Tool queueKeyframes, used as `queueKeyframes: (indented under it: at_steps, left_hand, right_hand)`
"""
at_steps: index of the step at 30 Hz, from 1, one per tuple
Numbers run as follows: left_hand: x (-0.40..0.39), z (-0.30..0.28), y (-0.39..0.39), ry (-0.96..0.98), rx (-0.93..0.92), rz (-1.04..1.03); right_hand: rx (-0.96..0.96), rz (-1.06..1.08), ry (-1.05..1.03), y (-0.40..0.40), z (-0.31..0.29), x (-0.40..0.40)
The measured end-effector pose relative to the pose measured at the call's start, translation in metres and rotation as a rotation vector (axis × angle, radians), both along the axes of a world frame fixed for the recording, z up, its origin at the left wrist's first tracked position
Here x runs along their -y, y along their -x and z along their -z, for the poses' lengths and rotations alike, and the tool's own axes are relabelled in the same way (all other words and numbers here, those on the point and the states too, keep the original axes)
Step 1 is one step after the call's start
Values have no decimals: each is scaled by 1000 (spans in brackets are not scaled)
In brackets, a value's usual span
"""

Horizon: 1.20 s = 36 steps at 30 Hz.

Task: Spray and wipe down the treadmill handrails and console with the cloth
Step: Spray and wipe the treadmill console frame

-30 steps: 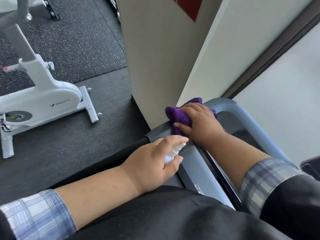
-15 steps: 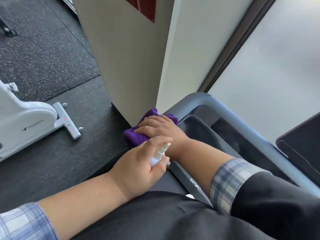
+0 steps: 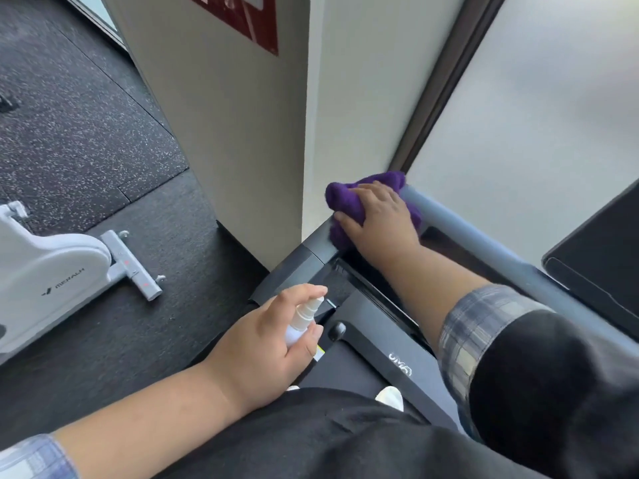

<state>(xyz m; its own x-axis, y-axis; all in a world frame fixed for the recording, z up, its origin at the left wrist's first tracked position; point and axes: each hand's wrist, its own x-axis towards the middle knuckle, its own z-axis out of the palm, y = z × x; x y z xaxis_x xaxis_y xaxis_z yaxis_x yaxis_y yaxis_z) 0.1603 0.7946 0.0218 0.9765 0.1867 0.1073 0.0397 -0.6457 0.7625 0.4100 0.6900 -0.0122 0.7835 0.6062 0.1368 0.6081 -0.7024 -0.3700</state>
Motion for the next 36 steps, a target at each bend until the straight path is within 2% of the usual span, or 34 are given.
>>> queueKeyframes:
  at_steps: [4, 6, 8, 10, 13, 15, 17, 20, 23, 25, 27, 29, 32, 36]
  left_hand:
    - [1, -4, -9, -5, 39, 15]
    - [1, -4, -12, -12, 34, 23]
    - [2, -4, -13, -36, 7, 29]
    - [2, -2, -13, -71, -37, 23]
    - [-1, -4, -13, -131, -89, 31]
    - [-5, -5, -18, -174, -99, 27]
    - [-8, -5, -25, -182, -101, 1]
    - [-8, -5, -32, -160, -102, -39]
    - [-10, -4, -35, -145, -104, -60]
    - [-12, -2, -35, -133, -109, -56]
    - [-13, 0, -34, -131, -125, -54]
    - [-13, 2, -33, -137, -146, -52]
    - [-11, 1, -33, -146, -164, -51]
    - [-9, -1, -30, -137, -173, -50]
  right_hand:
    - [13, -407, -76, 72, 19, -14]
    - [21, -543, -45, 67, 21, -8]
    - [51, -579, 28, 38, 16, 4]
    - [49, -434, 78, -3, 8, 21]
    - [52, -62, 96, -54, 2, 54]
    - [-3, 134, 86, -67, 0, 60]
    - [28, 231, 76, -61, 2, 48]
    - [86, 195, 9, -15, 11, 32]
    - [28, -55, -126, 47, 33, 36]
    - [87, -223, -91, 61, 42, 45]
    - [151, -312, 32, 36, 34, 51]
    - [182, -244, 135, -3, 21, 54]
    - [106, -32, 199, -54, 4, 62]
    - [74, 27, 125, -42, 0, 45]
